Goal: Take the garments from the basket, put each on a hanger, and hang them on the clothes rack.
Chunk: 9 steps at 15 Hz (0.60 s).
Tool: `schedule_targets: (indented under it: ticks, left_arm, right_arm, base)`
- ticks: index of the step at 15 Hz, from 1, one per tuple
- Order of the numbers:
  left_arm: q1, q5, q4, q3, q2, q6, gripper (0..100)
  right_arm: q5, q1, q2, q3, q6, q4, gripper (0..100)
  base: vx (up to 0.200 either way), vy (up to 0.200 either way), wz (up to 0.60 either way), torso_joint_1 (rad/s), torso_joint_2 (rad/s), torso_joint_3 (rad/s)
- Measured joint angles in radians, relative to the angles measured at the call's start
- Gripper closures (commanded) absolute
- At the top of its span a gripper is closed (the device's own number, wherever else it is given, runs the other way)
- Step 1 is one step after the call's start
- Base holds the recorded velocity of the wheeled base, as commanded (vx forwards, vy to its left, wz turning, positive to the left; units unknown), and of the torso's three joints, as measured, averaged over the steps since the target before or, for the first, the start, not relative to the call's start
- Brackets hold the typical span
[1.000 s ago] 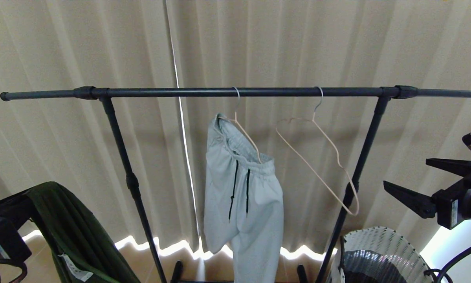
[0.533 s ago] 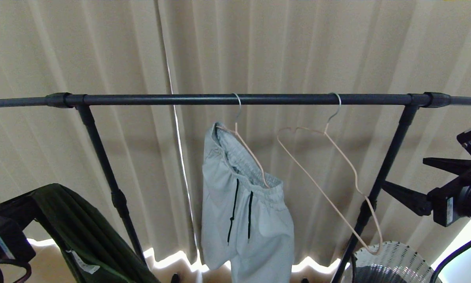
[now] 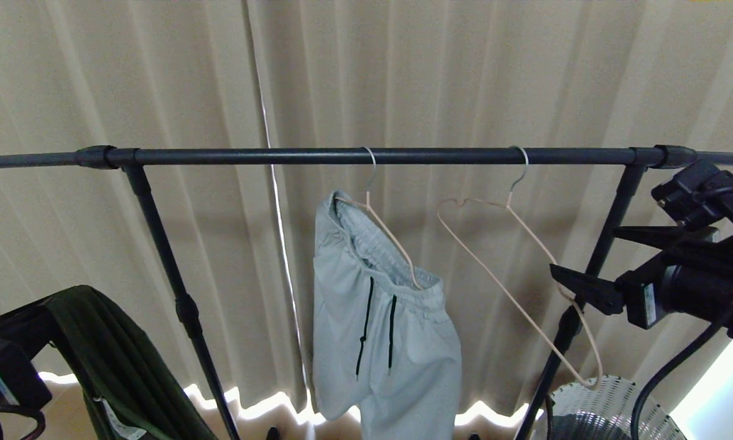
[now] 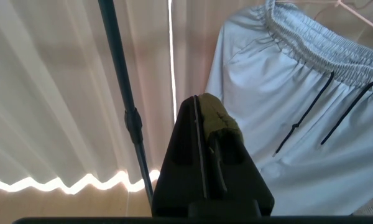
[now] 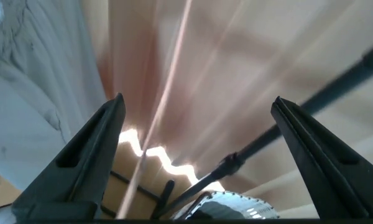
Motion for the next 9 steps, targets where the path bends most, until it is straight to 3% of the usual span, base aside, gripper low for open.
schedule_targets:
  ticks: [1, 4, 9]
  left_arm:
    - [0.000, 0.000, -0.001, -0.001, 0.000, 0.000, 100]
    - [0.000, 0.000, 0.000, 0.000, 0.000, 0.002, 100]
    - [0.000, 0.000, 0.000, -0.001, -0.001, 0.001, 100]
  right_arm:
    - [-0.014, 0.017, 0.020, -0.023, 0.000, 0.022, 100]
    - [-0.092, 0.034, 0.087, -0.133, 0.002, 0.168, 100]
    - [-0.110, 0.056, 0.133, -0.151, 0.004, 0.183, 100]
  base:
    - [0.000, 0.000, 0.00, 0.000, 0.00, 0.000]
    - [0.000, 0.000, 0.00, 0.000, 0.00, 0.000]
    - [0.000, 0.000, 0.00, 0.000, 0.00, 0.000]
